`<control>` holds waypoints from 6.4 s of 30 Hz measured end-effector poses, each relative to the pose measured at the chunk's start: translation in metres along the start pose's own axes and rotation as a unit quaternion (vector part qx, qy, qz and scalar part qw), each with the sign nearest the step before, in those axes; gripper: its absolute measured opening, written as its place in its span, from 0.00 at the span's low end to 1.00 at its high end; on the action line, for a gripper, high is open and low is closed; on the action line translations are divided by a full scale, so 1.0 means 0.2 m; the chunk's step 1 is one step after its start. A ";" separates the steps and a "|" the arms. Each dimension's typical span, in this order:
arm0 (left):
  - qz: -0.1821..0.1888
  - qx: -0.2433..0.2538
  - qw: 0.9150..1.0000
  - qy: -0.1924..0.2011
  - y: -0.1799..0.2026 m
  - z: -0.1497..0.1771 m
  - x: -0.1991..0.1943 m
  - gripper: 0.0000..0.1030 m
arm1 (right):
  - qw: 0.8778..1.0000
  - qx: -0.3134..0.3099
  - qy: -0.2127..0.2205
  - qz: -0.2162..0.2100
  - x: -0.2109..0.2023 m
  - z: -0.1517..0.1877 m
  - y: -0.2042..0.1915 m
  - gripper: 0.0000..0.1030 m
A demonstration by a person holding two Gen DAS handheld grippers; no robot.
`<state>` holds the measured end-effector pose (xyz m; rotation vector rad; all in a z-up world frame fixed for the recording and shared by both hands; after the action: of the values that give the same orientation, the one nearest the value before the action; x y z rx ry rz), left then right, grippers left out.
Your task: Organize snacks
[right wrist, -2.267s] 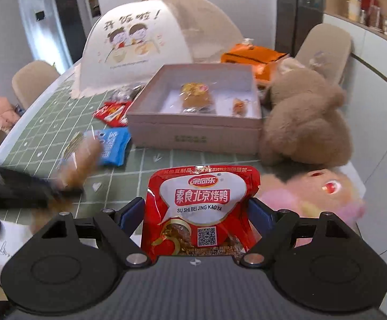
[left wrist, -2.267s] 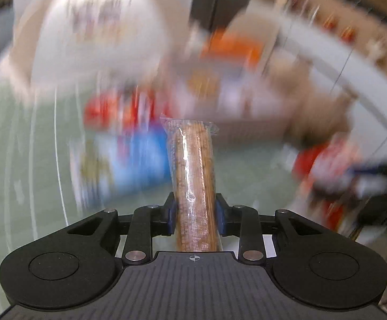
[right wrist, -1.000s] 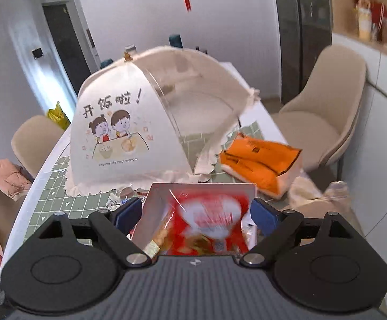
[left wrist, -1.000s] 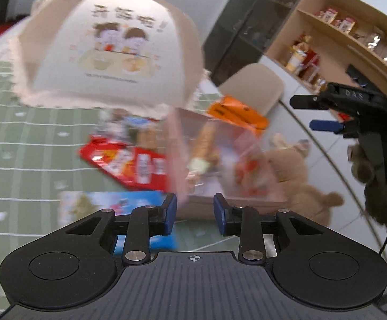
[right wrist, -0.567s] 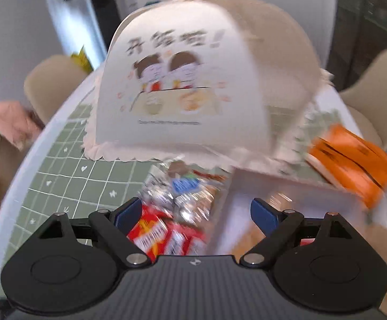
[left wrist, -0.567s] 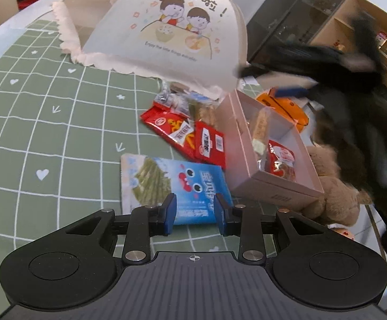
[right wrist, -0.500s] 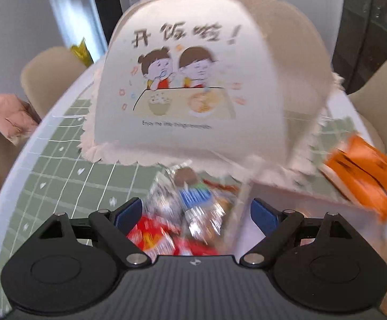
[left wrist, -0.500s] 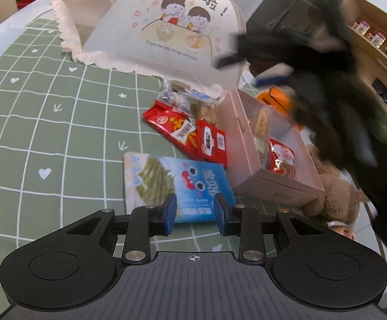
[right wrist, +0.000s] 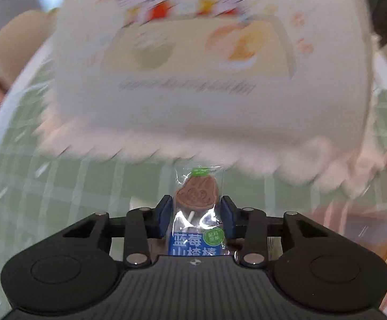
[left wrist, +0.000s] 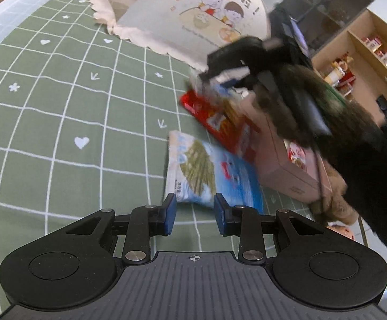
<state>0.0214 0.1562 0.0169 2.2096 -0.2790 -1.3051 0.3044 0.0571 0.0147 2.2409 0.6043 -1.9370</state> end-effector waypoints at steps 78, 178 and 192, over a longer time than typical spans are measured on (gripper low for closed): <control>-0.183 0.182 0.961 -0.095 0.73 0.30 0.46 0.44 | 0.989 0.038 0.132 0.050 -0.38 1.62 0.50 0.60; -0.128 0.128 0.982 -0.057 0.30 0.25 0.00 0.41 | 0.986 -0.130 0.099 0.043 -0.11 0.50 -0.17 0.73; -0.149 0.021 0.989 -0.011 0.00 0.05 -0.13 0.32 | 0.993 -0.066 0.090 -0.022 -0.15 1.07 -0.10 0.54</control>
<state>-0.0006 0.1630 0.0319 2.3395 0.0185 -1.4918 0.0972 -0.0042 0.0090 2.3526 0.7865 -1.6696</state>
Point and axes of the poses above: each gripper's, at about its wrist camera, not at the fingertips, and x roughly the way its jaws point, y to its right, z to its underside, the point moved 3 cm from there along x, roughly the way its jaws point, and after that the axes turned 10 degrees about -y, right-handed, at the moved point
